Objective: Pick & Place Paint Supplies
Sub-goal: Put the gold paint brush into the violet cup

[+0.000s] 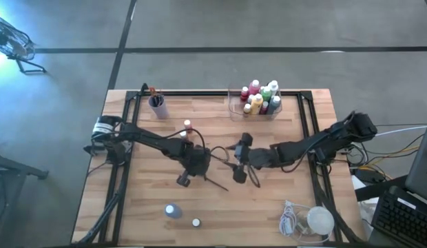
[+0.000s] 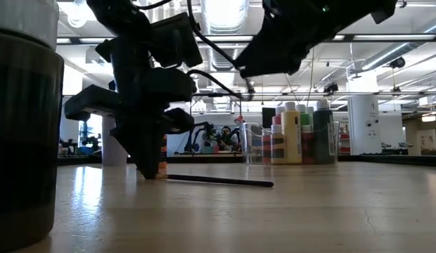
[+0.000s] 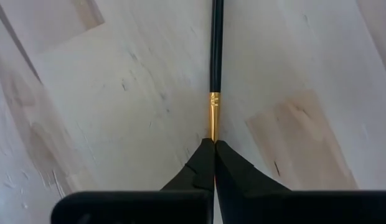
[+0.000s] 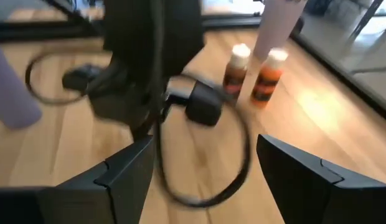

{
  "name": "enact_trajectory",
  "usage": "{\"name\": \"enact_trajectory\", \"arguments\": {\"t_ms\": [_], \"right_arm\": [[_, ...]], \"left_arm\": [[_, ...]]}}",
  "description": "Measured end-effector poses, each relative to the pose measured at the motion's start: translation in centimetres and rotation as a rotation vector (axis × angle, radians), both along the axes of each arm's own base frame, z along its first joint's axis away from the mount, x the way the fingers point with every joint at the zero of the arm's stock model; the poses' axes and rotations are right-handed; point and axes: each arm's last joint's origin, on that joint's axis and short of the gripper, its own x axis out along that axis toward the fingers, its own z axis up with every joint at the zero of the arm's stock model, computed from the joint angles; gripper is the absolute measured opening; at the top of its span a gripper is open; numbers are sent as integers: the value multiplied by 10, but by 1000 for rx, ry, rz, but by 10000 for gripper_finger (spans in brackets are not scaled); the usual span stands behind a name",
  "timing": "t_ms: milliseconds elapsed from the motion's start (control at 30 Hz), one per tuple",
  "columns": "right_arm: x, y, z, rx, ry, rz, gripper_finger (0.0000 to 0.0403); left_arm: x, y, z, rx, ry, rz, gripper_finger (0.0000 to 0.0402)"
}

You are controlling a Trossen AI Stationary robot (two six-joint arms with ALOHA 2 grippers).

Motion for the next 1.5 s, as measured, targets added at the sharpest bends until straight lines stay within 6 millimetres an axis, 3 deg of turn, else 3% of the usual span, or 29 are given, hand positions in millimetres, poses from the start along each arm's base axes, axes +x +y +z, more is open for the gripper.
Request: {"name": "enact_trajectory", "arguments": {"t_ms": [333, 567, 833, 967, 1300, 1500], "right_arm": [[6, 23, -29, 26, 66, 47, 251], [10, 27, -42, 44, 83, 57, 242], [0, 13, -28, -219, 94, -171, 268], [-6, 11, -17, -265, 93, -186, 283], [-45, 38, -2, 45, 209, -63, 288], [-36, 57, -30, 78, 209, -19, 270]], "left_arm": [[5, 0, 7, -8, -8, 38, 1], [15, 0, 26, -7, -10, 39, 1], [15, 0, 27, -8, -3, 36, 0], [15, 0, 27, -7, 3, 37, 0], [14, 0, 26, -8, 12, 37, 0], [17, 0, 30, -9, -1, 39, 0]]}}
